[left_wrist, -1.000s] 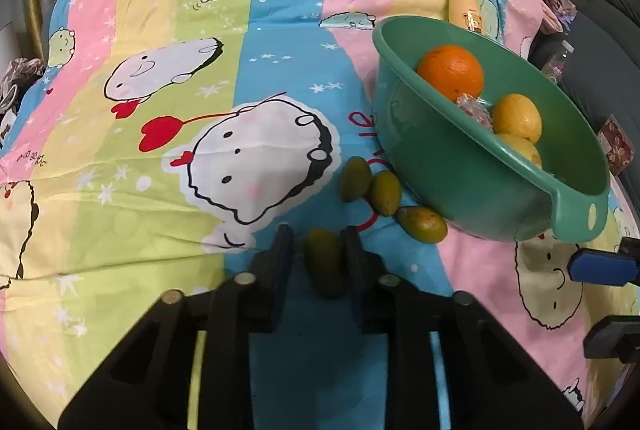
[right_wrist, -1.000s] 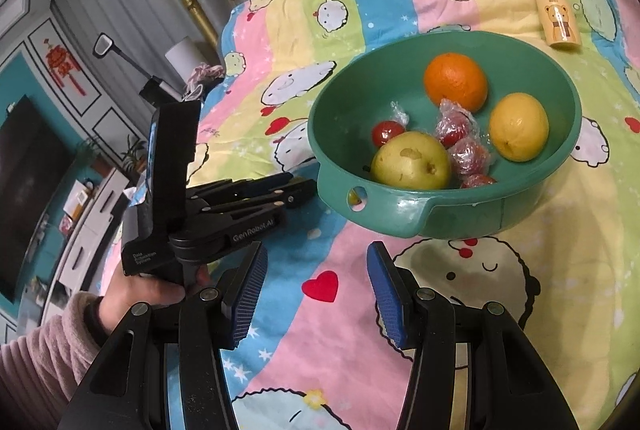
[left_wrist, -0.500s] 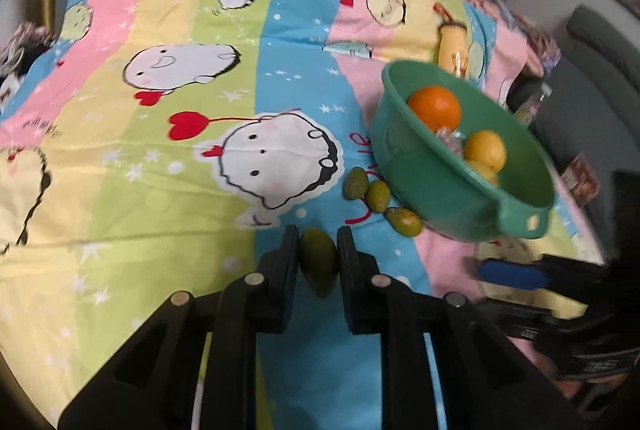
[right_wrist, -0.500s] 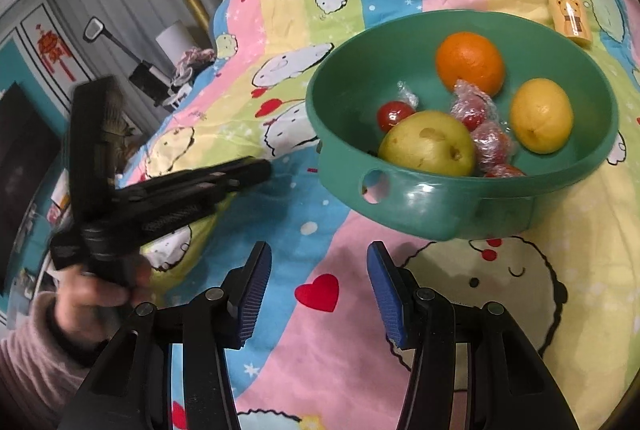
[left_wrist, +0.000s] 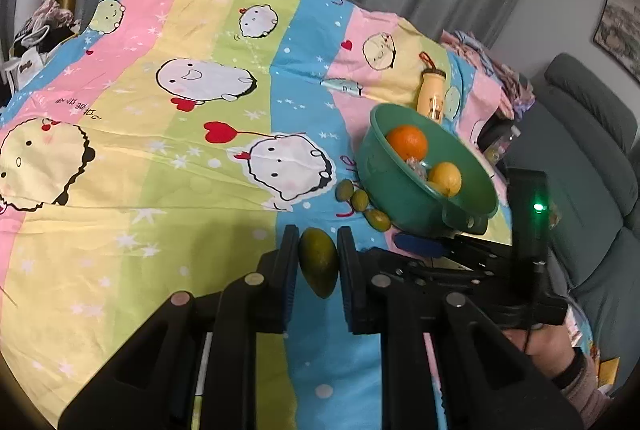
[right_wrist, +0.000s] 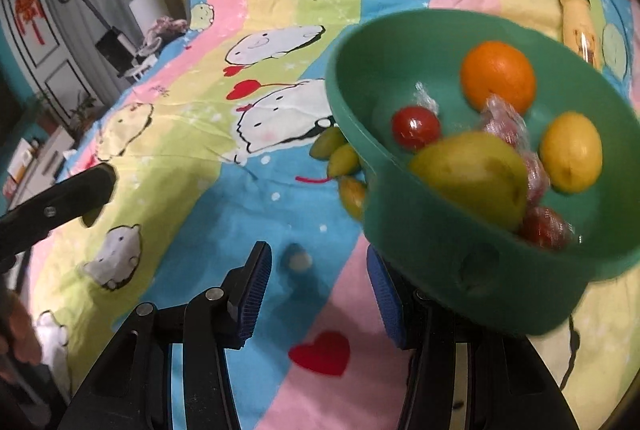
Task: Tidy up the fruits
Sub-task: 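Grasp a small green fruit with the left gripper, then grasp another small green fruit with the right gripper while the left holds its own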
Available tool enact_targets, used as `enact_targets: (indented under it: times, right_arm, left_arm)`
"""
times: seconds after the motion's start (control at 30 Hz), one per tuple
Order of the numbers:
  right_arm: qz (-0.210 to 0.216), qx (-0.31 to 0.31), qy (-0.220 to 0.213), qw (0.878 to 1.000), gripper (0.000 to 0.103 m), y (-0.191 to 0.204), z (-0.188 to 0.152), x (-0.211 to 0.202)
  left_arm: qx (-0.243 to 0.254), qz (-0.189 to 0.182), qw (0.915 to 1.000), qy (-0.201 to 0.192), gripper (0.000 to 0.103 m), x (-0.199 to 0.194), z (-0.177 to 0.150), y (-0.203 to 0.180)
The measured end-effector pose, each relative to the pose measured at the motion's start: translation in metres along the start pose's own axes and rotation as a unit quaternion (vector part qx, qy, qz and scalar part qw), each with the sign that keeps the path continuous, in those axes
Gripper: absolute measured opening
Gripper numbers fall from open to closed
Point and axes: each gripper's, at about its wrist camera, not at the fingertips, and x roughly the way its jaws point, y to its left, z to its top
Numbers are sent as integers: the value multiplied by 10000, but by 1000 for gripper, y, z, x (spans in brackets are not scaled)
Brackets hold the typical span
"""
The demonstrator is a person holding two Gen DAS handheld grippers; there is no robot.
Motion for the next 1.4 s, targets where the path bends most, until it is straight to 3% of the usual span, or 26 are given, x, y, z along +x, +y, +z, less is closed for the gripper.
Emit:
enact_targets:
  times: [0.17,0.27,0.37,0.77,0.83,0.87,0.93,1.1,1.4]
  right_arm:
    - [-289,56,19,9996,50,-2,6,6]
    - [-168,433,-22,9989,44,-18,10,7]
    - [-48,549,-38,9985,44,-24,12,9]
    - [-815,382,-160,9958,46,2,17,22]
    - [-890,361,-146,9953,43,2,17,23]
    - [-898,349,-154,9952,37,2,17,23]
    - [-857,355,-166,9955,24,1,18,22]
    - [-636,350,-186,9972,24,4,14,16]
    - [379,392,-648,9964,24,23,-5,-37]
  left_arm:
    - [-179,-96,9997,-108,19,-11,3,12]
    - [-259,-149,9995,-138,19,-17,3,17]
    - [-265,-147,9995,-131,19,-19,2,19]
    - [-372,-319,9987,-114,19,-17,7,20]
    - [-401,-333,9986,-130,19,-18,9,22]
    - [-434,-348,9983,-144,19,-19,9,24]
    - [-463,-364,9981,-168,19,-21,9,24]
    - [-478,-354,9981,-173,19,-23,10,26]
    - [-385,-395,9983,-159,19,-21,8,23]
